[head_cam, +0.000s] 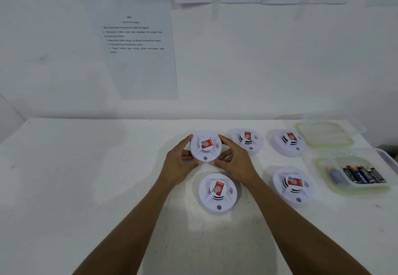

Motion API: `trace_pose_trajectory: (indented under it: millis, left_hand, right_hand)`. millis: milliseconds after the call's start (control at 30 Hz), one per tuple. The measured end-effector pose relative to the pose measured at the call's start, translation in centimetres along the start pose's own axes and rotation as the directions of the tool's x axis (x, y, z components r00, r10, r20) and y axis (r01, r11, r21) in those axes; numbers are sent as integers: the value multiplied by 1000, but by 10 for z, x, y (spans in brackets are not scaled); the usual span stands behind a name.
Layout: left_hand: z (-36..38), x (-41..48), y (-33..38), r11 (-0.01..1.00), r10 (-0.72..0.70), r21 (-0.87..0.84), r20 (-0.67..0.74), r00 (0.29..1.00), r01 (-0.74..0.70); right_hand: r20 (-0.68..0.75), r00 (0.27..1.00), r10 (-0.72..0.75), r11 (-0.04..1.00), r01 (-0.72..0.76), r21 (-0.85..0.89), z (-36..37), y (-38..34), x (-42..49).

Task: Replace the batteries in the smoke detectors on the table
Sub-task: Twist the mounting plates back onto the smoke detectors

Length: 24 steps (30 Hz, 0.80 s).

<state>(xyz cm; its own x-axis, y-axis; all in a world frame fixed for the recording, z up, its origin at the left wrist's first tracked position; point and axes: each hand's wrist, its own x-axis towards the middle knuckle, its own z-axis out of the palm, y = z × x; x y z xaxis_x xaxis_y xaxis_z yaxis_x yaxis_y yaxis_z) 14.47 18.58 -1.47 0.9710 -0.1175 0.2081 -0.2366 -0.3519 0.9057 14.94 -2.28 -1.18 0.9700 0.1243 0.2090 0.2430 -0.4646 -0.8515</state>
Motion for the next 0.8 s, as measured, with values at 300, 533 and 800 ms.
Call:
trace_pose_trajectory:
  millis: [300,533,800]
  left_hand:
    - [-14,9,8,994,14,108,49,999,-19]
    - [-36,23,6,974,-56,226,99,993,33]
    - [-33,26,-2,943,-100,326,95,990,64]
  right_hand:
    - [46,999,-6,997,9,-79,1,-11,13]
    - [71,997,37,979,-22,-203,14,-27,31]
    - [86,995,46,955,-18,-295,16,-31,28]
